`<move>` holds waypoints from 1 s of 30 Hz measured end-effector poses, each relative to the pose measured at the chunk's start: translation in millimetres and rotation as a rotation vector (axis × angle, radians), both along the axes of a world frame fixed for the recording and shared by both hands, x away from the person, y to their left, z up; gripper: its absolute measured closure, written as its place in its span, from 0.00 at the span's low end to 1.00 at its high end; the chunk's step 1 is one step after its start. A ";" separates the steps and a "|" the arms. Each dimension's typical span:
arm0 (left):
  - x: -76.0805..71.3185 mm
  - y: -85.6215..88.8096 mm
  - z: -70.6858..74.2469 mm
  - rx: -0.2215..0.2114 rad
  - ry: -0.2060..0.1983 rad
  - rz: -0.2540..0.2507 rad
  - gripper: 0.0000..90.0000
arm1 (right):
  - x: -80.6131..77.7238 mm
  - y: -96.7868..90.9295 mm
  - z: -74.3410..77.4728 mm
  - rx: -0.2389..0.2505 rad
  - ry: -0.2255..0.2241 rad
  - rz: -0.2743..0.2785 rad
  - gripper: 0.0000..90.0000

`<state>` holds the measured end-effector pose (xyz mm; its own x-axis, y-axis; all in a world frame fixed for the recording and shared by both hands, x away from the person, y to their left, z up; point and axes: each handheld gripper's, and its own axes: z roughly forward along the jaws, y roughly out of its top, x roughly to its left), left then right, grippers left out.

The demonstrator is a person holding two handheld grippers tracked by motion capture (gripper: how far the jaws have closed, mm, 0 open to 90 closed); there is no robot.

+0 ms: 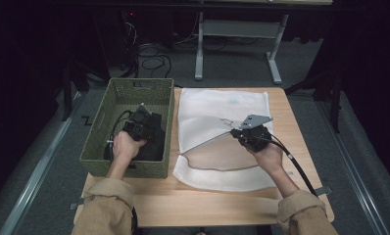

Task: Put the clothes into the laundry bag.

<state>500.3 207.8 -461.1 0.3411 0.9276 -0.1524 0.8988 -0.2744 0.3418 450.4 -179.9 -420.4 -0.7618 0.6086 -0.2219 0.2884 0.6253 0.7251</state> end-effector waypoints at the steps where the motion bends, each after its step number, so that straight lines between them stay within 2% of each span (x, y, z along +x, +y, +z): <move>1: -0.9 0.2 1.9 -0.004 -0.011 0.002 0.82 | -0.1 -0.1 0.0 -0.002 -0.001 0.001 0.99; 5: -6.7 3.0 13.5 -0.029 -0.082 0.024 0.82 | 1.1 -0.7 -0.3 0.006 0.002 -0.004 0.99; 8: -13.5 2.8 23.0 -0.023 -0.144 0.018 0.82 | 0.8 0.2 -1.0 0.004 0.007 -0.006 0.99; 12: -20.1 4.1 31.3 -0.027 -0.204 0.027 0.82 | 1.8 1.1 -2.1 0.005 0.004 -0.001 0.99; 14: -22.7 5.7 35.4 -0.038 -0.228 0.036 0.82 | 2.1 1.3 -2.0 0.003 0.003 0.001 0.99; 15: -24.1 6.6 37.4 -0.058 -0.244 0.047 0.82 | 2.5 1.2 -1.7 0.002 0.003 0.002 0.99; 19: -28.0 9.7 44.6 -0.100 -0.272 0.054 0.82 | 3.8 1.0 -0.7 0.010 0.006 -0.004 0.99; 27: -35.3 5.3 65.1 -0.108 -0.330 0.035 0.83 | 4.5 0.8 -0.6 0.007 0.005 0.002 0.99; 30: -40.2 5.4 75.4 -0.129 -0.364 0.030 0.83 | 4.4 0.2 0.0 0.007 0.002 0.001 0.99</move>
